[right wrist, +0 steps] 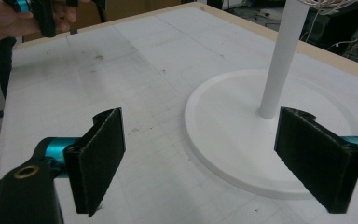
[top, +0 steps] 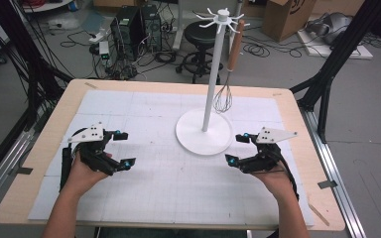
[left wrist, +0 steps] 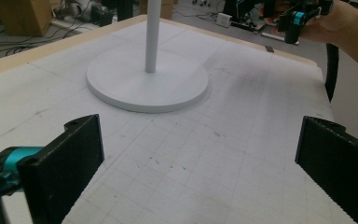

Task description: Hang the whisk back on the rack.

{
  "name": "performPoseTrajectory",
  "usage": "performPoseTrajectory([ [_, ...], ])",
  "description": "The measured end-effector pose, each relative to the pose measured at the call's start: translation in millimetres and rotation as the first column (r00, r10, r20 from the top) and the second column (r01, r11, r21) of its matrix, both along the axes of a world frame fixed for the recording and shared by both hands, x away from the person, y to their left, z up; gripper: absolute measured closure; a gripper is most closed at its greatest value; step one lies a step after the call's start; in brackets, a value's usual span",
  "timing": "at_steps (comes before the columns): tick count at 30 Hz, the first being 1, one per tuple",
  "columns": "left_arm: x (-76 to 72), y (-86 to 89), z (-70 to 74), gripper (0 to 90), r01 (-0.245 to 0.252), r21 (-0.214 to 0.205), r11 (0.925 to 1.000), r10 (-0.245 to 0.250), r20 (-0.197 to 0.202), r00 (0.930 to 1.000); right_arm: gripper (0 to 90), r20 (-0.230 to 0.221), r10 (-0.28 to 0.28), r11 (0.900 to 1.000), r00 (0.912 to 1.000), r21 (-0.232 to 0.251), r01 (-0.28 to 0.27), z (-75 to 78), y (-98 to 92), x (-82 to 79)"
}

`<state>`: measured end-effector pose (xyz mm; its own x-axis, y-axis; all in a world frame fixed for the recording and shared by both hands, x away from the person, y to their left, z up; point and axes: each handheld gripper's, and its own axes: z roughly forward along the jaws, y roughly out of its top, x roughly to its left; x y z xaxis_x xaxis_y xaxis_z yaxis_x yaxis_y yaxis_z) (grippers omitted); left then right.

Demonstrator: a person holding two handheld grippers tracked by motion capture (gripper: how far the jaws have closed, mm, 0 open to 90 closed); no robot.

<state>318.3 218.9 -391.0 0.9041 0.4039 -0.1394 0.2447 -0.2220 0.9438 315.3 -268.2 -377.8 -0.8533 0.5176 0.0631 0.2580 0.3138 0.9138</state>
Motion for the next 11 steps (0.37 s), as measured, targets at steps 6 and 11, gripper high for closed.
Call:
performPoseTrajectory([
  [6, 0.7, -0.8, -0.5, 1.6, 0.002, 0.007, 1.0, -0.002, 0.002, 1.0, 15.8, 0.001, 0.003, 1.0, 1.0, 0.003, -0.003, 0.3, 0.2, -0.3],
  [11, 1.8, 0.1, -0.9, 1.6, 0.001, 0.009, 1.0, -0.001, 0.003, 1.0, 15.8, -0.006, -0.001, 1.0, 1.0, -0.005, 0.001, -0.1, 0.6, -1.0],
])
